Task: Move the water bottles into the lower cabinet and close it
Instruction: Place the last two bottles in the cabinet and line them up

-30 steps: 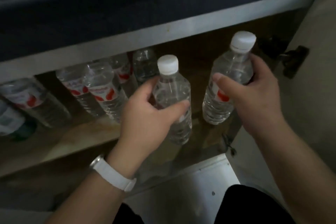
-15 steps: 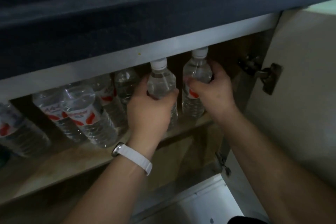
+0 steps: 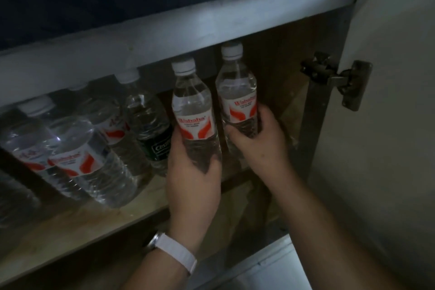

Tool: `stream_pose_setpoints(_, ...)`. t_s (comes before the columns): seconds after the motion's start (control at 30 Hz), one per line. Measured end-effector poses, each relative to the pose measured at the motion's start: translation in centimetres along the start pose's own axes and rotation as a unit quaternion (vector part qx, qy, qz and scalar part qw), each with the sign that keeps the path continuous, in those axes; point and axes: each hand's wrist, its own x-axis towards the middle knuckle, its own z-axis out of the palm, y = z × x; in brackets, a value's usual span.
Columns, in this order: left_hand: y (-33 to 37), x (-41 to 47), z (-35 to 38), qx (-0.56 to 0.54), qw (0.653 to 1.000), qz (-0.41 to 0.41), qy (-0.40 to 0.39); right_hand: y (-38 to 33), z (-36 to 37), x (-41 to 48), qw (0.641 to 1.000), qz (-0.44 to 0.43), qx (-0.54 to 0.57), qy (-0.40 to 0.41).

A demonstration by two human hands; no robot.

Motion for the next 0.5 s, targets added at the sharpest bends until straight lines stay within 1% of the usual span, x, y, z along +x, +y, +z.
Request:
stream_pose_setpoints(0.13,-1.2,-0.7,0.6,-0.007,1.000,-0.016,-0.006,0.6,0.1,0.4,0.995,-0.013,-0.096,0.008)
stream_pose_setpoints(0.2,-1.4,-0.8,0.9,-0.012,1.000,-0.021,-0.005,1.1,0.0,0.2,0.992,-0.029,-0.127,0.004)
stream_pose_setpoints(0.5,-1.6,0.7,2.6,-0.031,0.997,-0.066,-0.007,2.1,-0.2,1.1,0.990,-0.042,-0.131,0.015)
